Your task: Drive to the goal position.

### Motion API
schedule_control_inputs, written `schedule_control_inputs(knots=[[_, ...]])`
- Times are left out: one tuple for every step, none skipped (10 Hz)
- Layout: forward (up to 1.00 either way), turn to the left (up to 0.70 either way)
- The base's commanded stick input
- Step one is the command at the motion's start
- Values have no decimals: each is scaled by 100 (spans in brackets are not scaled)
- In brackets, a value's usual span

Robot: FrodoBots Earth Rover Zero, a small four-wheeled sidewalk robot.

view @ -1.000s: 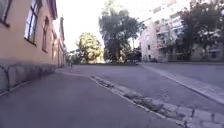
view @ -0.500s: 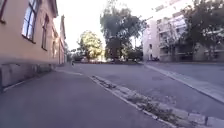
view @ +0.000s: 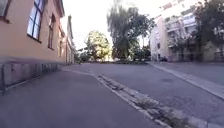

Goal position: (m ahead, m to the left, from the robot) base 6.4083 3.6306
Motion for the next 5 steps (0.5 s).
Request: schedule_control_inputs(knots=[[50,50],[50,50],[50,50],[50,50],[50,50]])
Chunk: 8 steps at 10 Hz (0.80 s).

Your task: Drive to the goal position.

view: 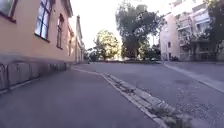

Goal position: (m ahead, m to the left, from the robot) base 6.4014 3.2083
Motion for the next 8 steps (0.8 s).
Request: schedule_control_inputs(knots=[[50,50],[50,50],[50,35],[50,0],[50,0],[50,0],[50,0],[50,0]])
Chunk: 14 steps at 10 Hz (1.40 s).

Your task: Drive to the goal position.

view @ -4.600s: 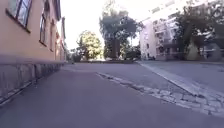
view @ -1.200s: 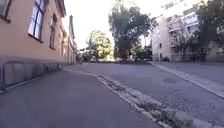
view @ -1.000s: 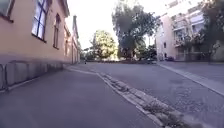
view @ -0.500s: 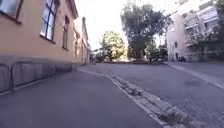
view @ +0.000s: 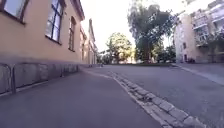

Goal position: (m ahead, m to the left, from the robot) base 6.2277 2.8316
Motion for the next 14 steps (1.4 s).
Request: schedule_control_inputs(knots=[[50,0],[50,0],[50,0],[50,0],[50,0],[50,0],[50,0],[50,0],[50,0],[50,0],[50,41],[50,50],[50,50],[50,50]])
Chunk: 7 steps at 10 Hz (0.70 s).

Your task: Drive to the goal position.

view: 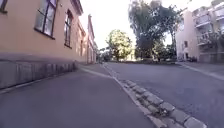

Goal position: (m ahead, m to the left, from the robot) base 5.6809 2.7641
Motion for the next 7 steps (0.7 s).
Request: schedule_control_inputs(knots=[[50,50],[50,50],[50,50],[50,50],[50,31],[50,5],[50,0]])
